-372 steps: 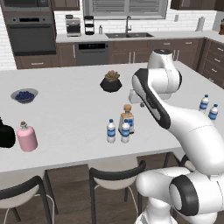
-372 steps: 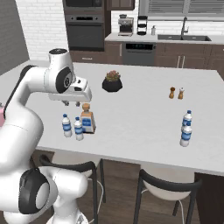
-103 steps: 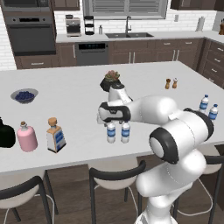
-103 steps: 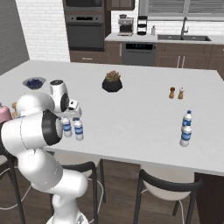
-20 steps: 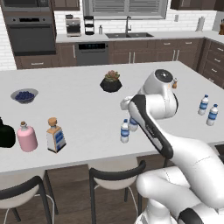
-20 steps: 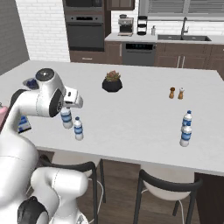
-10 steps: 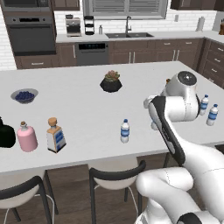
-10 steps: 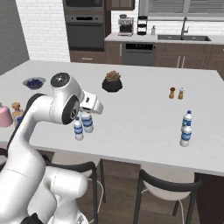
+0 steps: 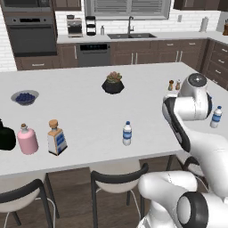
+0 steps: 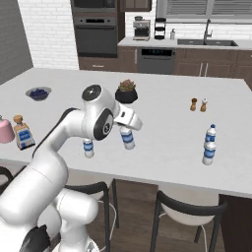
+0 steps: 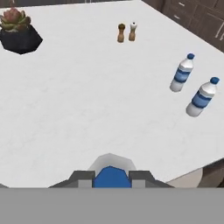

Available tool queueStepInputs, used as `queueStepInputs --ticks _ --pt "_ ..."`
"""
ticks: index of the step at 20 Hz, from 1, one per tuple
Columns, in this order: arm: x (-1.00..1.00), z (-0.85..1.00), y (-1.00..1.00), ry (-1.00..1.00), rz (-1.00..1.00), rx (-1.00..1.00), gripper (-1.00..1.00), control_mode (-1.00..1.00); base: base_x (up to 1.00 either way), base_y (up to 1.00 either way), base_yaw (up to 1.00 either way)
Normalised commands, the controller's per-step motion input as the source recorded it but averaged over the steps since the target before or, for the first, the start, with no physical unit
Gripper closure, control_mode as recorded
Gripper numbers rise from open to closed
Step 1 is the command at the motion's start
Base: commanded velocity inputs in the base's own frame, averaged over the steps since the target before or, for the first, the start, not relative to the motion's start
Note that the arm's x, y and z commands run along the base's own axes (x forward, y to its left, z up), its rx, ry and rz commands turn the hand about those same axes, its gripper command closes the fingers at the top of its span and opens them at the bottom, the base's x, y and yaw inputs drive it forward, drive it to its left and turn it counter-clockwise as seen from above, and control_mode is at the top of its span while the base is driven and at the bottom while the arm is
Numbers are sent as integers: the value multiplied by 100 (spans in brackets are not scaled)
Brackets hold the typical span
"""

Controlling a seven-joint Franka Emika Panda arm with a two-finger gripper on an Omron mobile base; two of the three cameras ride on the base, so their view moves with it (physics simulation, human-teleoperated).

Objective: Move the plastic bottles in the middle to the plastics group, and the glass bottles in the middle to the glass group.

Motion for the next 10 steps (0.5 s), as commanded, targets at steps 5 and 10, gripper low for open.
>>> queueStepInputs --ticks 5,10 --pt "42 -14 -91 2 -14 -1 100 -100 0 0 0" --pt "36 -16 -95 0 -11 0 100 -100 0 0 0"
